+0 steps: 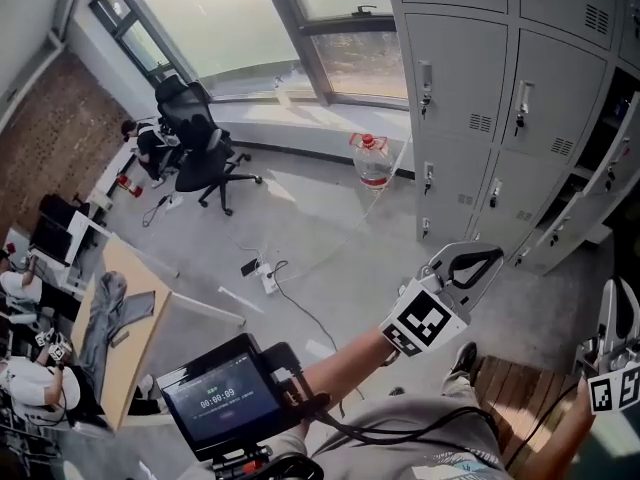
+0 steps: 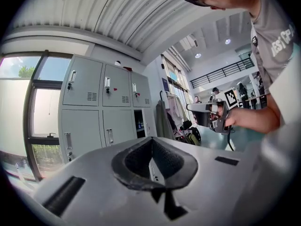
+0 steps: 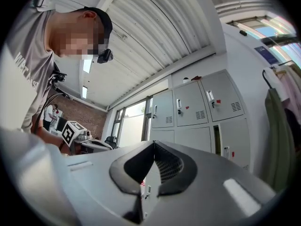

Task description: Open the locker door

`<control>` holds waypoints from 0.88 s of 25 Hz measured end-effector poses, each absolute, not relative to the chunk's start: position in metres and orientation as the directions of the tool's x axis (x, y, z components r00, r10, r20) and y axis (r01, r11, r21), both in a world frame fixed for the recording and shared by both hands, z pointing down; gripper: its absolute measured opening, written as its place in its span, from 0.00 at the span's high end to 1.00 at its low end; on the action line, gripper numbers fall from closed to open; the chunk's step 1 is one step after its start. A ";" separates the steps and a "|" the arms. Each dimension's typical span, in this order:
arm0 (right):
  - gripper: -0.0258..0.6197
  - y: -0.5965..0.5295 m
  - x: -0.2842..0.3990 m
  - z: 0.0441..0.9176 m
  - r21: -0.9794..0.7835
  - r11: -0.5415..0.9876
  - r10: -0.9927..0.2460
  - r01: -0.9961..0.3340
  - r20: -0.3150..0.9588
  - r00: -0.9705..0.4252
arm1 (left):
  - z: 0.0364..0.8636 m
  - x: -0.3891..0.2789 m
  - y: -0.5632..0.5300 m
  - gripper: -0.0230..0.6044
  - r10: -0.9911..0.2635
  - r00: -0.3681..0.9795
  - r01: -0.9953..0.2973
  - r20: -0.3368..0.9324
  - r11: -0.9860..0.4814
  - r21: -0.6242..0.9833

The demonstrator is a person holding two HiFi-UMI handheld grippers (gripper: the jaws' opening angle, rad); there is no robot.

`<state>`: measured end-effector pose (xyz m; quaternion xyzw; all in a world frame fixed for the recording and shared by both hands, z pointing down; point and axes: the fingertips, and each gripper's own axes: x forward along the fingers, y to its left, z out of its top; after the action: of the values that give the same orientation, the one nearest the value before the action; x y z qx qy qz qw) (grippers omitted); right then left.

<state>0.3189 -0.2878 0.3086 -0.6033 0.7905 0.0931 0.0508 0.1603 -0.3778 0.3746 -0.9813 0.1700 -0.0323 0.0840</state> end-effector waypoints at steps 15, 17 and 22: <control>0.96 -0.144 0.225 0.301 0.105 0.272 -0.948 -0.957 -0.143 -0.285 | 0.366 0.104 -0.231 0.95 -0.288 0.958 -0.284 0.004 -0.948 -0.147; 0.97 -0.120 0.223 0.302 0.100 0.279 -0.946 -0.955 -0.139 -0.291 | 0.366 0.105 -0.207 0.95 -0.288 0.957 -0.285 0.005 -0.947 -0.147; 0.97 -0.051 0.221 0.310 0.093 0.291 -0.947 -0.952 -0.114 -0.300 | 0.370 0.113 -0.133 0.95 -0.271 0.962 -0.265 0.023 -0.952 -0.153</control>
<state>0.2212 -0.0515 0.3095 -0.5912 0.8032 0.0714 0.0185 0.1135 -0.1331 0.3703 -0.9877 0.1357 -0.0219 0.0746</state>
